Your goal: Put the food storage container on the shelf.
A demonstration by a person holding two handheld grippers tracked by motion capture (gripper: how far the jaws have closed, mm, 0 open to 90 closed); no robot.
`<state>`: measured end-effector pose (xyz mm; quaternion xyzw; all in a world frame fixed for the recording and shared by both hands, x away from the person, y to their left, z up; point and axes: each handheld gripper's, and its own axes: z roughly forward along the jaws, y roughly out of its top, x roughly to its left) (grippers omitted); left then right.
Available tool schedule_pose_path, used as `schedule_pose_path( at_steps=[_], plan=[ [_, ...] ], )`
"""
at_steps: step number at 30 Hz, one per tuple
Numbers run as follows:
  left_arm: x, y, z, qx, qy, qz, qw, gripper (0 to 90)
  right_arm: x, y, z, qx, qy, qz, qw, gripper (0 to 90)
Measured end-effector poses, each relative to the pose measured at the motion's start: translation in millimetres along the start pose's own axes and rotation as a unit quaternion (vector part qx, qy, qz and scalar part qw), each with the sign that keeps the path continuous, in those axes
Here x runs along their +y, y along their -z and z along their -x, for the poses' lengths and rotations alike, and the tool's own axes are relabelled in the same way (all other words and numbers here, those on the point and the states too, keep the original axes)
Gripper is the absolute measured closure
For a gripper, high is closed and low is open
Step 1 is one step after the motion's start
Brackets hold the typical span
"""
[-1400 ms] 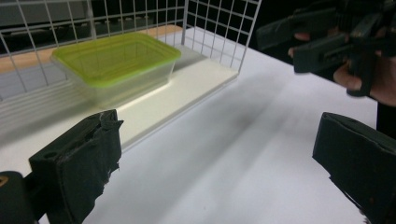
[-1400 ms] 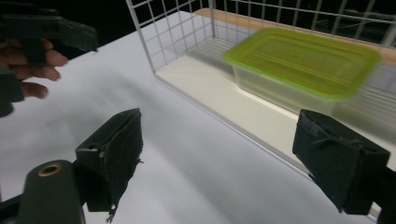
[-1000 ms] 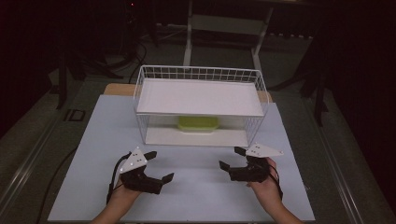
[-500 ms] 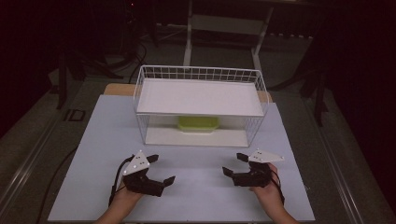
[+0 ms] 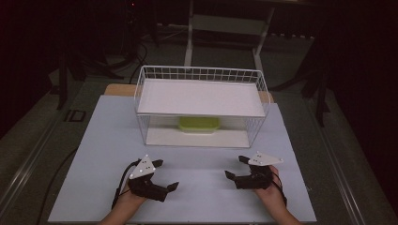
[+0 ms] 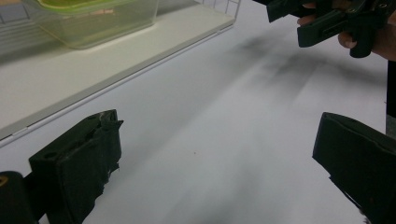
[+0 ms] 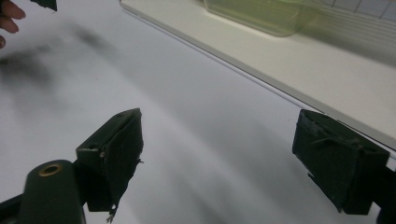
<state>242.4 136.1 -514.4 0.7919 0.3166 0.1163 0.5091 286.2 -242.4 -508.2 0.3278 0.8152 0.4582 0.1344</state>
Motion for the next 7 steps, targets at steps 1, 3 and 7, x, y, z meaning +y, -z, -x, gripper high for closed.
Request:
schedule_pose_path(
  at_steps=[1, 3, 7],
  plan=[
    [-0.2, -0.1, -0.1, -0.001, 0.000, 0.000, 1.0000, 1.7, -0.2, -0.3, -0.1, -0.001, 0.000, 0.000, 1.0000, 16.1],
    [-0.6, -0.1, -0.4, 0.000, -0.004, 0.000, 1.0000, 1.7, -0.3, -0.9, -0.1, 0.001, -0.002, -0.001, 1.0000, 16.1],
    [-0.6, 0.0, -0.7, 0.000, -0.008, 0.000, 1.0000, 1.7, -0.6, -1.1, -0.1, 0.000, 0.001, -0.002, 1.0000, 16.1]
  ],
)
